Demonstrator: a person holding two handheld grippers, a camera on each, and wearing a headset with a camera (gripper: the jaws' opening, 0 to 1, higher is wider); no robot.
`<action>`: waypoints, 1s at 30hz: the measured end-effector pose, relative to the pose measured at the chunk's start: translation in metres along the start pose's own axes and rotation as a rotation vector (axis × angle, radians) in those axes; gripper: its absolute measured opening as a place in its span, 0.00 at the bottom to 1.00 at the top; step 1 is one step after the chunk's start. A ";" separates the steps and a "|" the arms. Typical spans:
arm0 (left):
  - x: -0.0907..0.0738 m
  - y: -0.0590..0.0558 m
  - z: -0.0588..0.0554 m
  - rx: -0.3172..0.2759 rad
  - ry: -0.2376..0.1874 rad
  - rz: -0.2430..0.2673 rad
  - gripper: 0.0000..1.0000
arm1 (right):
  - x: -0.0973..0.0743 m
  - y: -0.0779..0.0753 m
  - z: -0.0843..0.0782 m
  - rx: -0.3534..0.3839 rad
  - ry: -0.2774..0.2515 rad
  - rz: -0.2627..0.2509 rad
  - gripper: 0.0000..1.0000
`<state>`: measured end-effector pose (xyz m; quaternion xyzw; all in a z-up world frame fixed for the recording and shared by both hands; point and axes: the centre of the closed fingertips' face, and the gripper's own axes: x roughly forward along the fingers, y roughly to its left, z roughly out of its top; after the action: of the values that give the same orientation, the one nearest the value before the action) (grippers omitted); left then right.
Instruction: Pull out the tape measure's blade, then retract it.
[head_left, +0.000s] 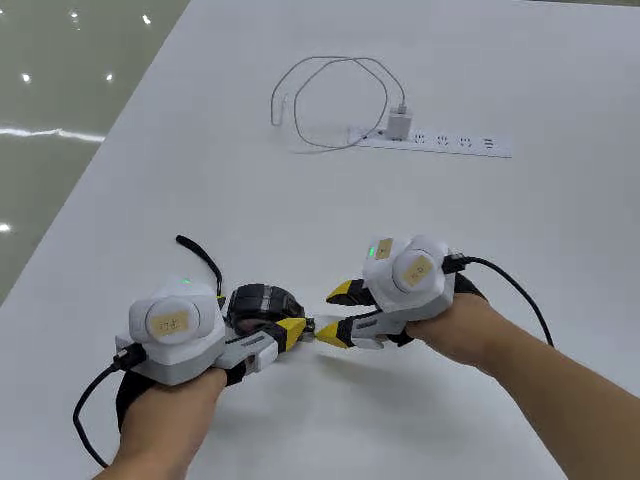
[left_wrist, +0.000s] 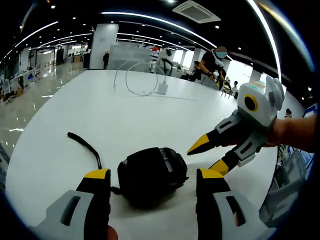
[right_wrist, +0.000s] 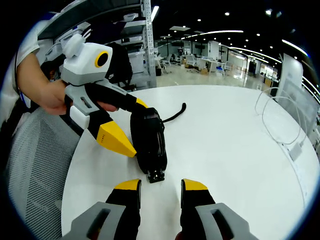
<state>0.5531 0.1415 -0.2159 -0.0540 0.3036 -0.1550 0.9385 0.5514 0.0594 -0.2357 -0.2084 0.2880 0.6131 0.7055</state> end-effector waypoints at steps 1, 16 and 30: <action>-0.001 -0.001 0.000 0.011 0.003 -0.004 0.66 | -0.002 -0.001 -0.001 0.007 -0.004 -0.012 0.29; -0.010 -0.004 -0.003 0.067 0.002 -0.046 0.66 | -0.025 0.002 -0.010 0.053 -0.033 -0.081 0.35; -0.030 -0.010 0.002 0.160 -0.019 -0.110 0.72 | -0.057 0.013 -0.020 0.083 -0.073 -0.149 0.50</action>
<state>0.5287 0.1418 -0.1960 0.0031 0.2777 -0.2296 0.9328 0.5306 0.0064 -0.2120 -0.1771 0.2709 0.5536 0.7673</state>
